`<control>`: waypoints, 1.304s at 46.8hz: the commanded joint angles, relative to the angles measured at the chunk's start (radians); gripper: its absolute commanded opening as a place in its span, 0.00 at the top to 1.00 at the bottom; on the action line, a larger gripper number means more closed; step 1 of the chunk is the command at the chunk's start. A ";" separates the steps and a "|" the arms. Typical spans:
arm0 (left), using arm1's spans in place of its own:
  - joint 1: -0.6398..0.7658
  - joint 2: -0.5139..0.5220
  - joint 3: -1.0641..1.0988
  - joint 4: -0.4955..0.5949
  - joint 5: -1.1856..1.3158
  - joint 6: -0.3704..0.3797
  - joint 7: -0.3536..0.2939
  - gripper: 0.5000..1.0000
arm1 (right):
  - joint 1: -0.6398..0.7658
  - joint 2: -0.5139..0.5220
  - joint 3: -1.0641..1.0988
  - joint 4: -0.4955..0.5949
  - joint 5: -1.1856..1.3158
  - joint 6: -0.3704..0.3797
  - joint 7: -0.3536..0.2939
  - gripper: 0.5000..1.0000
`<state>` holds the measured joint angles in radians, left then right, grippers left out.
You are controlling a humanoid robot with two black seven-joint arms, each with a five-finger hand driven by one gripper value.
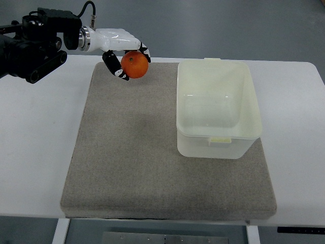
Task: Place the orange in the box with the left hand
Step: 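Lift the orange with the left hand and carry it over the box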
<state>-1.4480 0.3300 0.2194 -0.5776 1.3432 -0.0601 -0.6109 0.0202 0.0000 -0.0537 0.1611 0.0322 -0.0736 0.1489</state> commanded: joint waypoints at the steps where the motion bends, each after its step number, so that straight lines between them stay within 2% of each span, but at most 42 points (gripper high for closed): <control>1: -0.014 0.003 -0.008 -0.037 0.001 0.011 0.000 1.00 | 0.000 0.000 0.000 0.000 0.000 0.000 0.000 0.15; 17: -0.063 0.049 -0.140 -0.226 0.005 0.029 0.000 1.00 | 0.000 0.000 0.000 0.000 0.000 0.000 0.000 0.15; 29: -0.086 -0.019 -0.143 -0.229 0.007 0.029 0.000 1.00 | 0.000 0.000 0.000 0.000 0.000 0.000 0.000 0.15; 39: -0.084 -0.068 -0.143 -0.274 0.020 0.028 0.000 1.00 | 0.000 0.000 0.000 0.000 0.000 0.000 0.000 0.15; 61: -0.041 -0.221 -0.127 -0.211 0.022 0.028 0.000 1.00 | 0.000 0.000 0.000 0.000 0.000 0.000 0.000 0.15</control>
<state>-1.5025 0.1267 0.0903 -0.7998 1.3643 -0.0322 -0.6108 0.0199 0.0000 -0.0537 0.1611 0.0323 -0.0736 0.1488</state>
